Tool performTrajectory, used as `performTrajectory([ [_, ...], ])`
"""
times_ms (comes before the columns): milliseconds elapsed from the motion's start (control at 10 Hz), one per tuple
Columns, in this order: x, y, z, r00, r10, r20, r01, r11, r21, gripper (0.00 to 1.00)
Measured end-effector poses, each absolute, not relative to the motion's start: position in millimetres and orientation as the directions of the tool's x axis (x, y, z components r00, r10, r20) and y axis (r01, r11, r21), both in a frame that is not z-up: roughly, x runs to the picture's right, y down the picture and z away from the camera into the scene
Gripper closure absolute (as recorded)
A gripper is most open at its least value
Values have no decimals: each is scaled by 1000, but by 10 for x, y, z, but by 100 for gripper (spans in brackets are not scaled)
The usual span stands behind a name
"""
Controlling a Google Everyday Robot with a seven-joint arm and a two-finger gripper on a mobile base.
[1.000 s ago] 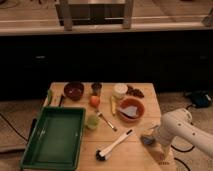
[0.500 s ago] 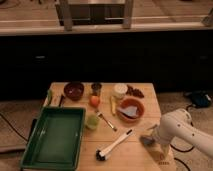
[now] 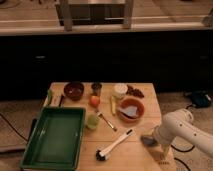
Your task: Place sponge in tray
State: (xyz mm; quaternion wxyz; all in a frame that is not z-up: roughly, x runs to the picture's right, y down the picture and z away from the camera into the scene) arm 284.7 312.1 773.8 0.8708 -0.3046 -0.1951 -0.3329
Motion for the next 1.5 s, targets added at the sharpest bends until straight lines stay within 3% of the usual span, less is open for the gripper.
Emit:
performTrajectory([
  [1500,2983,2922,7660,825,-367,430,550,698,-459,20],
])
